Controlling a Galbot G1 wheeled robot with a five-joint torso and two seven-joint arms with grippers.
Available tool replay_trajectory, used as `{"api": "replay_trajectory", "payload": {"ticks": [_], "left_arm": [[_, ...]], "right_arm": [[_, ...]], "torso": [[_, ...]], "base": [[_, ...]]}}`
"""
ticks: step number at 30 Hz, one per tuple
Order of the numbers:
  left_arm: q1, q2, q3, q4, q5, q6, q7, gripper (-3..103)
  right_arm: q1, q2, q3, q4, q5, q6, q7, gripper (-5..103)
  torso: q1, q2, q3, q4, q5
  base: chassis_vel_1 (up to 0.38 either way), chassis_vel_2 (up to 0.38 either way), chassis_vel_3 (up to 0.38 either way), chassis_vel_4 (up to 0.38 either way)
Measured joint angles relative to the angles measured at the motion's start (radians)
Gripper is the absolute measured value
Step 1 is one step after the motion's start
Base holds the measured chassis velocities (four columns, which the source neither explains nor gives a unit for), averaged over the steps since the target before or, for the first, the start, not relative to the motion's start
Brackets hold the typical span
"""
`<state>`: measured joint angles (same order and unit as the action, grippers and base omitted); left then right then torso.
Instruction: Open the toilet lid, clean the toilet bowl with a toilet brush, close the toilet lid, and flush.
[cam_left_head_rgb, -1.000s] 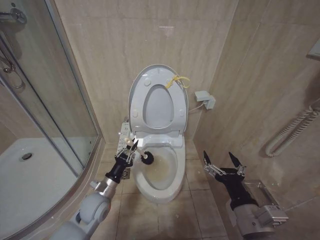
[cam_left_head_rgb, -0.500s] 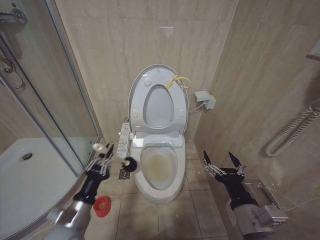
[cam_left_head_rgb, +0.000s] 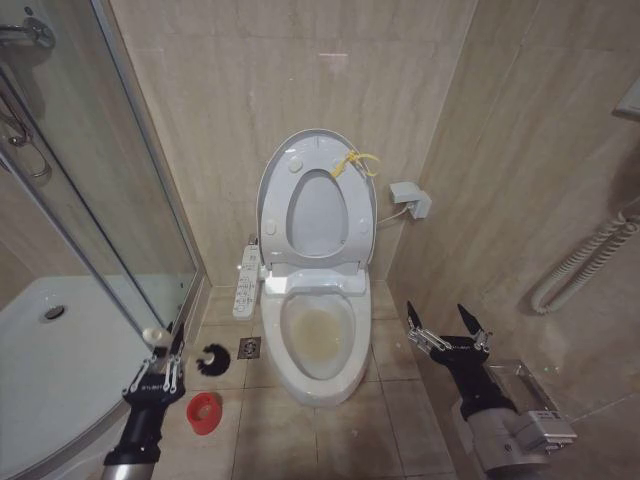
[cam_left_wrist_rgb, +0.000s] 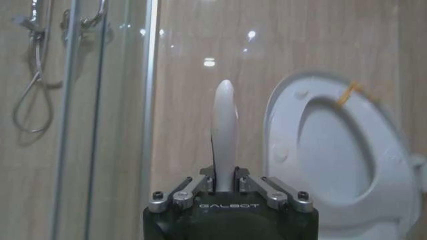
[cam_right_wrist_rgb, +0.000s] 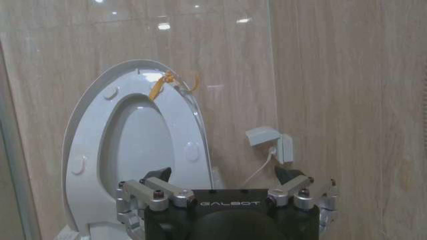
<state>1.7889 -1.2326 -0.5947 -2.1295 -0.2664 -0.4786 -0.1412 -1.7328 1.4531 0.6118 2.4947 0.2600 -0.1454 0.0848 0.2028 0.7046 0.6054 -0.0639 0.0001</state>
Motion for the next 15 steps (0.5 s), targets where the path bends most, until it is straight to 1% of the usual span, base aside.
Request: {"api": "replay_trajectory", "payload": {"ticks": [1, 2, 3, 4, 5, 7, 8, 9, 12, 13, 14, 15], "left_arm": [[-0.024, -0.004, -0.002, 0.054, 0.025, -0.030, 0.000, 17], [-0.024, -0.004, -0.002, 0.054, 0.025, -0.030, 0.000, 17], [-0.056, -0.006, -0.004, 0.125, 0.043, -0.064, 0.006, 17], [-0.086, -0.005, 0.002, 0.187, 0.041, -0.088, 0.013, 17], [-0.086, -0.005, 0.002, 0.187, 0.041, -0.088, 0.013, 17], [-0.149, -0.001, 0.016, 0.318, 0.018, -0.141, 0.043, 17], [-0.199, 0.001, 0.025, 0.411, 0.010, -0.181, 0.062, 17], [-0.199, 0.001, 0.025, 0.411, 0.010, -0.181, 0.062, 17], [-0.340, 0.003, 0.053, 0.646, -0.029, -0.269, 0.103, 17], [-0.431, 0.009, 0.072, 0.812, -0.087, -0.331, 0.145, 17], [-0.449, 0.013, 0.081, 0.849, -0.116, -0.337, 0.155, 17], [-0.449, 0.013, 0.081, 0.849, -0.116, -0.337, 0.155, 17]], "right_arm": [[0.000, 0.000, 0.000, 0.000, 0.000, 0.000, 0.000, 100], [0.000, 0.000, 0.000, 0.000, 0.000, 0.000, 0.000, 100], [0.000, 0.000, 0.000, 0.000, 0.000, 0.000, 0.000, 100], [0.000, 0.000, 0.000, 0.000, 0.000, 0.000, 0.000, 100], [0.000, 0.000, 0.000, 0.000, 0.000, 0.000, 0.000, 100], [0.000, 0.000, 0.000, 0.000, 0.000, 0.000, 0.000, 100], [0.000, 0.000, 0.000, 0.000, 0.000, 0.000, 0.000, 100], [0.000, 0.000, 0.000, 0.000, 0.000, 0.000, 0.000, 100], [0.000, 0.000, 0.000, 0.000, 0.000, 0.000, 0.000, 100], [0.000, 0.000, 0.000, 0.000, 0.000, 0.000, 0.000, 100], [0.000, 0.000, 0.000, 0.000, 0.000, 0.000, 0.000, 100], [0.000, 0.000, 0.000, 0.000, 0.000, 0.000, 0.000, 100]], "torso": [[0.000, 0.000, 0.000, -0.0004, -0.0003], [0.000, 0.000, 0.000, -0.0004, -0.0003], [0.000, 0.000, 0.000, -0.0004, -0.0003], [0.000, 0.000, 0.000, -0.0002, 0.0000], [0.000, 0.000, 0.000, -0.0002, 0.0000], [0.000, 0.000, 0.000, -0.0002, -0.0002], [0.000, 0.000, 0.000, 0.0000, -0.0003], [0.000, 0.000, 0.000, 0.0000, -0.0003], [0.000, 0.000, 0.000, -0.0005, -0.0004], [0.000, 0.000, 0.000, -0.0003, -0.0003], [0.000, 0.000, 0.000, -0.0001, -0.0001], [0.000, 0.000, 0.000, -0.0001, -0.0001]], "base": [[0.000, 0.000, 0.000, 0.000], [0.000, 0.000, 0.000, 0.000], [0.000, 0.000, 0.000, 0.000], [0.000, 0.000, 0.000, 0.000], [0.000, 0.000, 0.000, 0.000], [0.000, 0.000, 0.000, 0.000], [0.000, 0.000, 0.000, 0.000], [0.000, 0.000, 0.000, 0.000], [0.000, 0.000, 0.000, 0.000], [0.000, 0.000, 0.000, 0.000], [0.000, 0.000, 0.000, 0.000], [0.000, 0.000, 0.000, 0.000]]}}
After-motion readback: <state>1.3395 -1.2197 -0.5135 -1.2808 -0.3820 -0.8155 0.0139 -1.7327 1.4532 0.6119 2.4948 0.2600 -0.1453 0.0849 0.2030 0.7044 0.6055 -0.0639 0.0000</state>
